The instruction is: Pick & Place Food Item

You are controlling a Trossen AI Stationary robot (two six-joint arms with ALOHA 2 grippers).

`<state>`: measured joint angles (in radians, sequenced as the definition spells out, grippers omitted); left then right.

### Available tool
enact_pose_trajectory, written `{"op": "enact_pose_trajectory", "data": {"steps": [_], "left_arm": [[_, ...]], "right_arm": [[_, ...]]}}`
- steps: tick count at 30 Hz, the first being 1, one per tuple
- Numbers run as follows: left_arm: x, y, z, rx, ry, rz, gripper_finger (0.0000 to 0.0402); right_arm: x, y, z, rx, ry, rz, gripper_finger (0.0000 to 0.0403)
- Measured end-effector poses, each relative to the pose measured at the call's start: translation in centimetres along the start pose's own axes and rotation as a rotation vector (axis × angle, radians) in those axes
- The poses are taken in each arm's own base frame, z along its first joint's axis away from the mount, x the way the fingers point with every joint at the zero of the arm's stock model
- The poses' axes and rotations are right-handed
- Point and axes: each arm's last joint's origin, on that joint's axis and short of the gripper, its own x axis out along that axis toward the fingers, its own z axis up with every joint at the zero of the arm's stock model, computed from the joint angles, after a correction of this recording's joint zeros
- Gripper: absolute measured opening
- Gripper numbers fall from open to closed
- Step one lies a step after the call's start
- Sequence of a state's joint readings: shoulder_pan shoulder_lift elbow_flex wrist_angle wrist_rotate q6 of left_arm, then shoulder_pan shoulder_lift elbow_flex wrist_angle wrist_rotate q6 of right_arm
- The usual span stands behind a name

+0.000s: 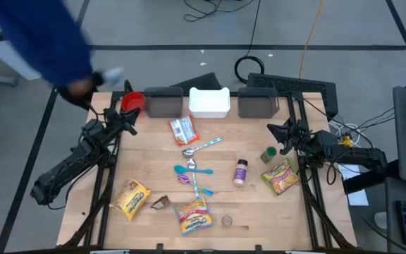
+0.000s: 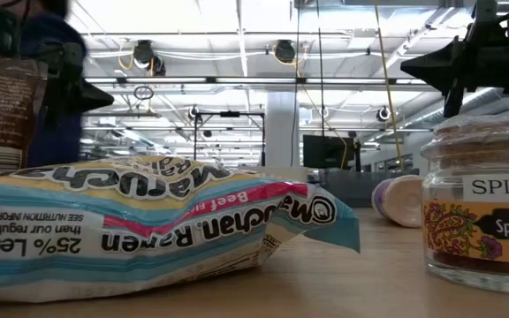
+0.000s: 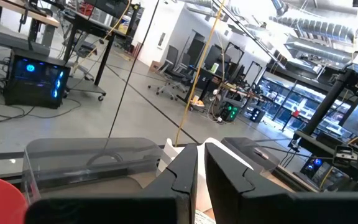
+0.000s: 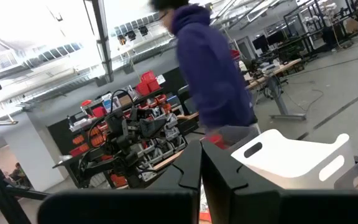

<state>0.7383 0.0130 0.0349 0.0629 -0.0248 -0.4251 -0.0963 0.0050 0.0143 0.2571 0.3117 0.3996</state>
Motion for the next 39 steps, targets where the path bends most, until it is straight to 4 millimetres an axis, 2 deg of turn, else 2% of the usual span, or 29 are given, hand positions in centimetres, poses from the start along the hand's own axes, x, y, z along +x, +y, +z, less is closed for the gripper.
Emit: {"op": "enact_pose_trajectory", "data": {"steps": [13,19,21,25,27,31,36,39], "left_arm": [[0.0,0.0,0.0,0.001,0.001,0.0,0.0035],[0.0,0.0,0.0,0.001,0.0,0.0,0.0035],[0.0,0.0,0.0,-0.001,0.0,0.0,0.0035],[0.0,0.0,0.0,0.0,0.0,0.0,0.0035],[0.0,0.0,0.0,0.0,0.0,0.0,0.0035],[0.0,0.0,0.0,-0.001,0.001,0.0,0.0035],[0.0,0.0,0.0,-0.001,0.0,0.0,0.0035],[0.0,0.0,0.0,0.0,0.0,0.0,0.0035]], "right_arm": [[0.0,0.0,0.1,0.035,-0.005,0.002,0.0],[0.0,0.3,0.7,0.097,-0.064,0.034,0.0],[0.0,0.7,1.3,0.055,-0.113,0.095,0.0],[0.2,1.3,1.8,-0.219,-0.149,0.194,0.0],[0.8,1.6,2.1,-0.303,-0.083,0.173,0.0],[2.7,3.6,5.5,-0.252,-0.04,0.115,0.0],[6.5,5.8,7.6,-0.264,0.051,0.093,0.0],[9.1,6.9,8.1,-0.28,0.091,0.077,0.0]]}}
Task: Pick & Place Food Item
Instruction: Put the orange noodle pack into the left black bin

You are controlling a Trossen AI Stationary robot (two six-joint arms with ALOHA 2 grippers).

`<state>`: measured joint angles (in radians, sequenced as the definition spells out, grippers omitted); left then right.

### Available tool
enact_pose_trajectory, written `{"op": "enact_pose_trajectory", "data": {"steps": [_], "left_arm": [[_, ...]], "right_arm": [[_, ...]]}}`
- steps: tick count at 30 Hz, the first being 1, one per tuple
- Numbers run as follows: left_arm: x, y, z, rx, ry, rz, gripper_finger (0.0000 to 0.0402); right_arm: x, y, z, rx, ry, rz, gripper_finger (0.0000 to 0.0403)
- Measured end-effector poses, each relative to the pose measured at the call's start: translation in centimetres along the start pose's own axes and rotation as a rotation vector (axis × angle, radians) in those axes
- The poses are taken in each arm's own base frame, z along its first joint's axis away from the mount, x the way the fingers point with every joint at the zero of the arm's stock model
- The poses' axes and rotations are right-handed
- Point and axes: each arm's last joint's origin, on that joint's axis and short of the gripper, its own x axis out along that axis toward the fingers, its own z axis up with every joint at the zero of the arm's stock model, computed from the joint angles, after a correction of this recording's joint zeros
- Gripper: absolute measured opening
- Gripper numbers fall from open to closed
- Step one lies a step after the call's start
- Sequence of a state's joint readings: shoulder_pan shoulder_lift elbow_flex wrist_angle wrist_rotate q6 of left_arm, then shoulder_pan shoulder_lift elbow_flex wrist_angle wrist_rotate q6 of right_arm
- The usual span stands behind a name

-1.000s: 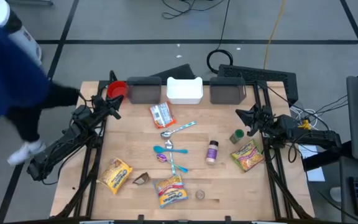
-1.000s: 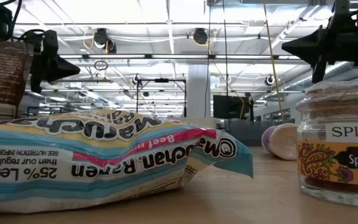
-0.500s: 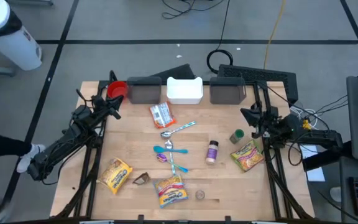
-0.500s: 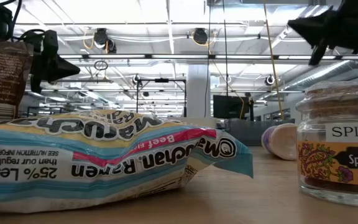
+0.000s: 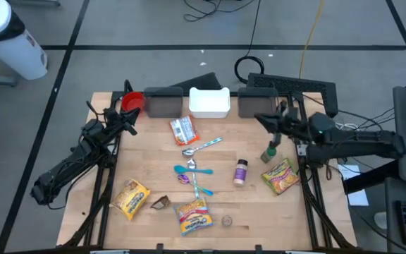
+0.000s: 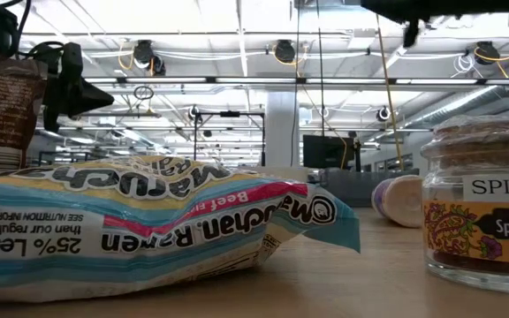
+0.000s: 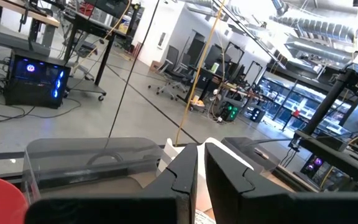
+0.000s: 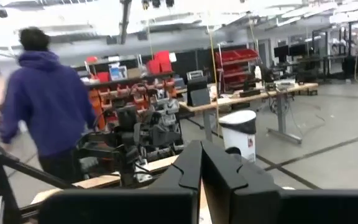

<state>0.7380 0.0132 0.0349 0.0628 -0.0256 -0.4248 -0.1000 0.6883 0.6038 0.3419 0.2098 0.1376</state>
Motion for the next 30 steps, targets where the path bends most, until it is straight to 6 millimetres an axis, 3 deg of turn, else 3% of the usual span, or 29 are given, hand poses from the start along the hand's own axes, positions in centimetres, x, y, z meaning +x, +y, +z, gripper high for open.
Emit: {"op": "enact_pose_trajectory", "data": {"steps": [5,11,15,20,26,30], "left_arm": [[0.0,0.0,0.0,0.0,-0.001,0.0,0.0035],[0.0,0.0,0.0,-0.001,-0.005,0.0,0.0035],[0.0,-0.2,0.4,-0.136,-0.043,-0.03,0.0035],[-0.1,-0.6,1.2,-0.322,-0.114,-0.082,0.0035],[-0.5,-1.2,2.8,-0.401,-0.266,-0.18,0.0035],[-1.1,-1.9,4.2,-0.361,-0.397,-0.283,0.0035]], "right_arm": [[4.5,0.9,-0.2,-0.018,0.086,-0.012,0.0],[9.0,1.6,-1.2,0.054,0.041,-0.014,0.0],[11.4,1.4,-1.8,0.092,0.027,-0.032,0.0],[13.4,0.7,-1.8,0.213,0.017,-0.066,0.0],[14.5,0.1,-0.4,0.28,-0.031,-0.085,0.0],[14.7,0.2,0.7,0.258,-0.06,-0.079,0.0]]}}
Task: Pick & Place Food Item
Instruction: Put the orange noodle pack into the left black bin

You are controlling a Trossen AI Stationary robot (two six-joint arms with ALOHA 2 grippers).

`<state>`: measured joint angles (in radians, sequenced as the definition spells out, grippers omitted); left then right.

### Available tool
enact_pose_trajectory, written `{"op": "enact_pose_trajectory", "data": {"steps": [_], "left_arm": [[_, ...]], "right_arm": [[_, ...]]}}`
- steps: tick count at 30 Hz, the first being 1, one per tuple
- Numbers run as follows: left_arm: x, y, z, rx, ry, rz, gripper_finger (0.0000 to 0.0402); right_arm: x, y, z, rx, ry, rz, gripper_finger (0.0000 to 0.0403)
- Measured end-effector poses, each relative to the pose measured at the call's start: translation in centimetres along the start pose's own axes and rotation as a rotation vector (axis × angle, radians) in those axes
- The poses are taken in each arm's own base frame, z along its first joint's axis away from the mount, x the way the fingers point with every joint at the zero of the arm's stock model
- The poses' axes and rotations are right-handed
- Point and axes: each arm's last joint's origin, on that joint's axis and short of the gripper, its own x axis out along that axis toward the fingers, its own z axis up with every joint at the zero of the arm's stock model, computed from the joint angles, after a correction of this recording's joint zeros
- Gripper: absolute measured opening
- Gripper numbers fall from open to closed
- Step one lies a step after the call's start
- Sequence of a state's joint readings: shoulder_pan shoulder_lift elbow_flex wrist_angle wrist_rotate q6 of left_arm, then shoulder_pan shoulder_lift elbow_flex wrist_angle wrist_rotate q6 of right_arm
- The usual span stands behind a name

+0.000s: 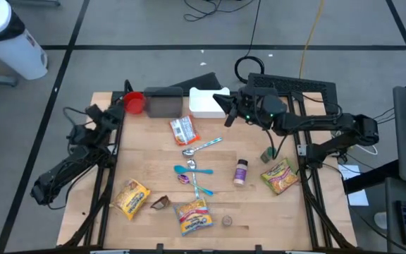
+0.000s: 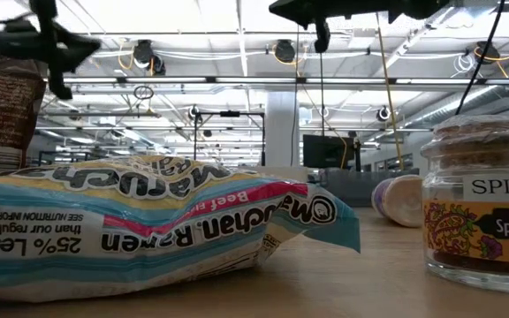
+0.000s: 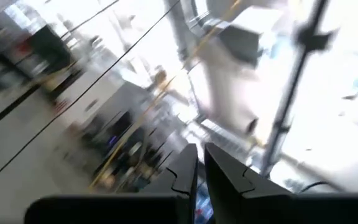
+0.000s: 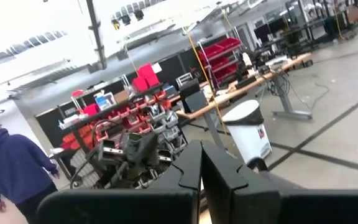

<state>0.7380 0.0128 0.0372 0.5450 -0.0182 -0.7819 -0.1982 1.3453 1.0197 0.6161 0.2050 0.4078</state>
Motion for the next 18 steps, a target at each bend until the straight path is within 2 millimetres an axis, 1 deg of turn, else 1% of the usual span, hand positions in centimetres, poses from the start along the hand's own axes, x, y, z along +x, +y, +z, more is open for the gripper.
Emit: {"op": "enact_pose_trajectory", "data": {"steps": [3,5,9,13,18], "left_arm": [[0.3,-1.3,1.1,0.044,-0.03,-0.069,0.0035],[0.7,-2.4,2.1,0.075,-0.011,-0.103,0.0035],[2.3,-4.8,4.0,0.165,0.138,-0.124,0.0035],[5.1,-6.8,5.5,0.256,0.325,-0.126,0.0035],[9.3,-7.9,5.9,0.271,0.557,-0.181,0.0035]], "right_arm": [[0.2,0.3,0.6,-0.014,-0.013,0.006,0.0],[0.3,0.5,0.9,-0.007,-0.011,0.005,0.0],[0.5,0.7,1.3,0.003,-0.001,0.001,0.0],[0.6,0.8,1.6,0.036,-0.004,0.003,0.0],[0.6,0.7,1.6,0.124,0.0,-0.003,0.0]]}}
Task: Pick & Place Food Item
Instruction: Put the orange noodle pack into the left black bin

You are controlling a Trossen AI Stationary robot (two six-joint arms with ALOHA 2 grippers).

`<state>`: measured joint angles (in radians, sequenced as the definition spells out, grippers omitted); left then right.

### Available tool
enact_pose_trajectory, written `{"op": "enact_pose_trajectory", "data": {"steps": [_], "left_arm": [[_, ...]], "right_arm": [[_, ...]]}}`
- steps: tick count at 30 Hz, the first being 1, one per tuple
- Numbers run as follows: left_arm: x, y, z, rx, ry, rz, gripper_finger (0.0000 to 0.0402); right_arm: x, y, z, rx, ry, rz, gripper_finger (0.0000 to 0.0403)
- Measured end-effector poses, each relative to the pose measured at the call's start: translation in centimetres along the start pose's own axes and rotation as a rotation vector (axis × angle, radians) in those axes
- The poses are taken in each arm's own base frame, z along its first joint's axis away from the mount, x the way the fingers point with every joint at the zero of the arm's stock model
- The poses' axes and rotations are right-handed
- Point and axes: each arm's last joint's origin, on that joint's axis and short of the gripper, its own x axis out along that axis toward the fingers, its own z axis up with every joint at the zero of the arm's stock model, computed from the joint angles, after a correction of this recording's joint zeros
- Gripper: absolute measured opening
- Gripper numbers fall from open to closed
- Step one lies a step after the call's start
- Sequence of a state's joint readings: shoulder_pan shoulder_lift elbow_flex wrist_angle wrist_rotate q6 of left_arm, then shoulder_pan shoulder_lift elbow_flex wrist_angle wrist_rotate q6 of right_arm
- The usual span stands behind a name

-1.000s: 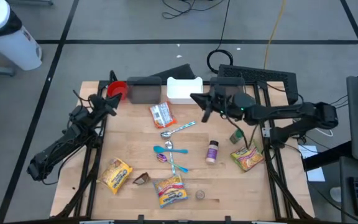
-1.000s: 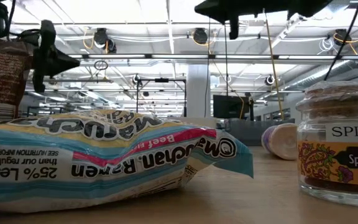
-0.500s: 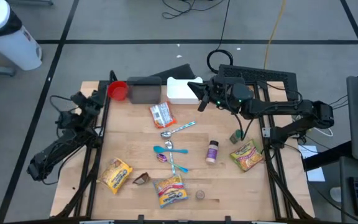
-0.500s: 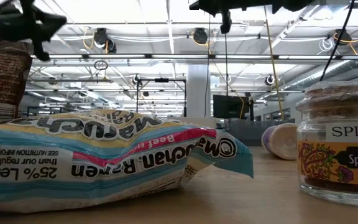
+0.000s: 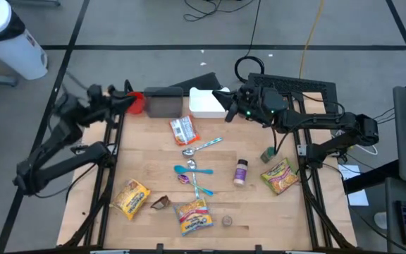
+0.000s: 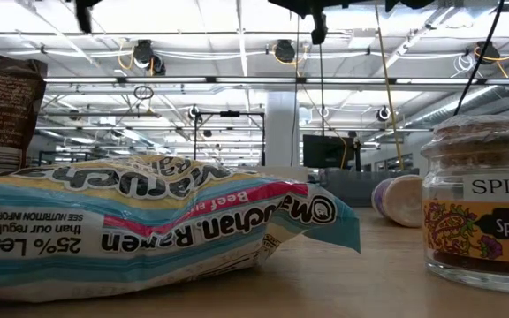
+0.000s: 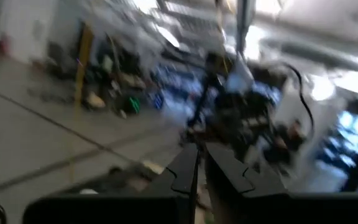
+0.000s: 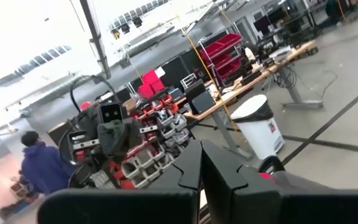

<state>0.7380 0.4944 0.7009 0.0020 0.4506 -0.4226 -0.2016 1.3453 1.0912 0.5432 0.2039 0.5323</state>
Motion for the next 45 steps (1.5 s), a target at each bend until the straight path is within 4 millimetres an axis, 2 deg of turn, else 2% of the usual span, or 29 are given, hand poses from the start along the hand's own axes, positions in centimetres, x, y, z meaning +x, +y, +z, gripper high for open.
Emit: {"op": "enact_pose_trajectory", "data": {"steps": [5,8,14,20,25,35,45], "left_arm": [[3.4,1.1,0.8,-0.053,0.124,-0.083,0.0035],[4.9,2.1,0.1,-0.102,0.175,-0.063,0.0035],[7.0,4.0,-1.5,-0.253,0.261,-0.003,0.0035],[8.5,5.5,-3.0,-0.437,0.323,0.061,0.0035],[9.6,6.6,-4.1,-0.499,0.362,0.097,0.0035],[11.0,8.2,-6.1,-0.507,0.426,0.134,0.0035],[12.8,7.9,-5.6,-0.437,0.307,0.007,0.0035]], "right_arm": [[0.0,0.0,0.1,-0.032,-0.009,-0.002,0.0],[0.0,0.0,0.2,-0.039,-0.02,0.005,0.0],[0.0,0.1,0.3,0.064,-0.028,0.011,0.0],[0.0,0.1,0.3,0.083,-0.028,0.011,0.0],[0.0,0.1,0.3,0.083,-0.027,0.011,0.0],[0.0,0.1,0.3,0.056,-0.027,0.01,0.0],[0.0,0.1,0.3,0.093,-0.026,0.01,0.0]]}}
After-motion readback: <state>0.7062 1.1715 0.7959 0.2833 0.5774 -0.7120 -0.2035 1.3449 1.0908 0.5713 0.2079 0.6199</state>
